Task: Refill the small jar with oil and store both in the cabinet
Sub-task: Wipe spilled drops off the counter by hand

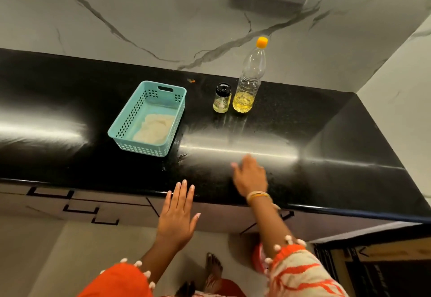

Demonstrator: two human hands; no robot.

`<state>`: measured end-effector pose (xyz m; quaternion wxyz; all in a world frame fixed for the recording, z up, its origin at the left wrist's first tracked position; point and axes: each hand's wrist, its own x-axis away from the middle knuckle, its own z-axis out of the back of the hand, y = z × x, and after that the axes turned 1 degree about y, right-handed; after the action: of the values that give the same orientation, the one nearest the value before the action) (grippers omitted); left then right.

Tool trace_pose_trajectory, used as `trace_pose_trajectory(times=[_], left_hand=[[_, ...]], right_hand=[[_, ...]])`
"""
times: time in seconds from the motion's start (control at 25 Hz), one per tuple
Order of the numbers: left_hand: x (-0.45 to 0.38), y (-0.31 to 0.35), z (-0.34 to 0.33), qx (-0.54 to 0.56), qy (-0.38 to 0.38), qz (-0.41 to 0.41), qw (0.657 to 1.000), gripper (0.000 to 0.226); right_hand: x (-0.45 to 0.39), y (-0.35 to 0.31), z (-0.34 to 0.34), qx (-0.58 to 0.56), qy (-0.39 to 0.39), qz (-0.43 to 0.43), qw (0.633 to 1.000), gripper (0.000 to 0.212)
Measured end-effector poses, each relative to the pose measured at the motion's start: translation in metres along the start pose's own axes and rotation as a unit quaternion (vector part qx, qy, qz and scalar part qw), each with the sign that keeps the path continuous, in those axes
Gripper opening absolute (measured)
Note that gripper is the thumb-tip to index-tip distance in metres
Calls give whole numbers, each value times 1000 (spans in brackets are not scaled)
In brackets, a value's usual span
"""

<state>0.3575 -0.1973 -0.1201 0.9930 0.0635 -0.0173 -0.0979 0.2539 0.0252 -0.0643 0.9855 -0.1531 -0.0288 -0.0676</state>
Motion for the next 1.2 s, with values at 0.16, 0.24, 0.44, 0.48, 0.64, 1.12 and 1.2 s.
trace_pose_trajectory(times=[0.16, 0.24, 0.44, 0.48, 0.64, 1.12, 1.2], left_hand=[[4, -5, -1, -30, -14, -54, 998, 90], [7, -10, 4, -52, -16, -78, 995, 90], [13, -6, 12, -56, -25, -70, 996, 84], [16, -3, 12, -69, -21, -73, 995, 83], [25, 0, 21, -41, -2, -71, 997, 84], [26, -3, 11, -24, -43, -50, 998, 85], [27, -4, 11, -35, -41, -52, 997, 84]], right_hand=[[42, 84, 13, -18, 34, -215, 976, 69], [48, 49, 1, -26, 49, -224, 973, 72], [60, -102, -37, -49, -63, 68, 995, 67], [74, -117, -45, -34, -104, 135, 985, 67], [80, -72, -38, 0, -62, 127, 990, 60], [114, -97, -57, -18, -44, 101, 994, 65], [120, -95, -64, -11, -62, 144, 988, 62]])
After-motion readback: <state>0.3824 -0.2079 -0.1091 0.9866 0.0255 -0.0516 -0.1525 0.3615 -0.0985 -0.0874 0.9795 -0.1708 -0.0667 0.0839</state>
